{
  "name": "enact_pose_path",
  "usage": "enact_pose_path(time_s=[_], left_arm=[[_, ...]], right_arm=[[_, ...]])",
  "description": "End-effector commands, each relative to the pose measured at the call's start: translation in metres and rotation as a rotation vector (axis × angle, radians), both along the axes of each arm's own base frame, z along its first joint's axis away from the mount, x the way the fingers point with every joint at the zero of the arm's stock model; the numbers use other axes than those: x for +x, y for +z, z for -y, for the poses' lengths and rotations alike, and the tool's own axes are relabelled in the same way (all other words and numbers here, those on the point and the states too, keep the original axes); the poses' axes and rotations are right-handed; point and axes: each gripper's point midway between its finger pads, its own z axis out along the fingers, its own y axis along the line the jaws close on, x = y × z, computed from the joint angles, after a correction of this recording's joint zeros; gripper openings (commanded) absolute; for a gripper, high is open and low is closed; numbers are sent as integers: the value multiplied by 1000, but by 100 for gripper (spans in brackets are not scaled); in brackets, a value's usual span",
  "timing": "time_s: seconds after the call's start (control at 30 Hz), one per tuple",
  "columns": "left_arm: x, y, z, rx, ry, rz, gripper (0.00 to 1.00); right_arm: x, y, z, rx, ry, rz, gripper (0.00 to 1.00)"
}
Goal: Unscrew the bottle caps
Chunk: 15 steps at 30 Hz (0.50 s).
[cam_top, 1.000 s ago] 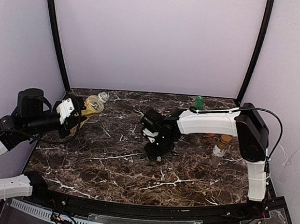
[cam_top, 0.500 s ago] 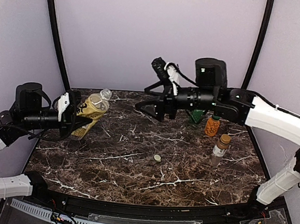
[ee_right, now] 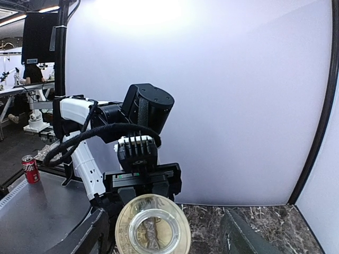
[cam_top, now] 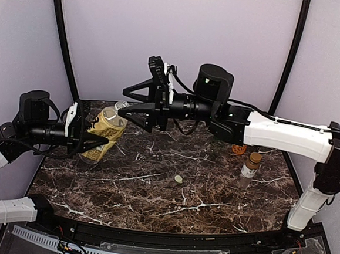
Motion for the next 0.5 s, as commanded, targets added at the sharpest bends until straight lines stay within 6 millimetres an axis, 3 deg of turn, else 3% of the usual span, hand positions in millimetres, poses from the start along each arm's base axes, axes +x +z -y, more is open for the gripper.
enact_pose_path(time_s=[0.0, 0.3, 0.47], left_arm=[[-4, 20, 2, -48, -25, 27, 15], [-2, 20, 2, -50, -17, 44, 16], [0, 20, 1, -48, -6, 50, 19]], right_arm=[[-18, 22, -10, 56, 82, 4, 66], [-11, -3, -22, -17, 76, -58, 37], [-7, -11, -27, -74, 68, -74, 0]])
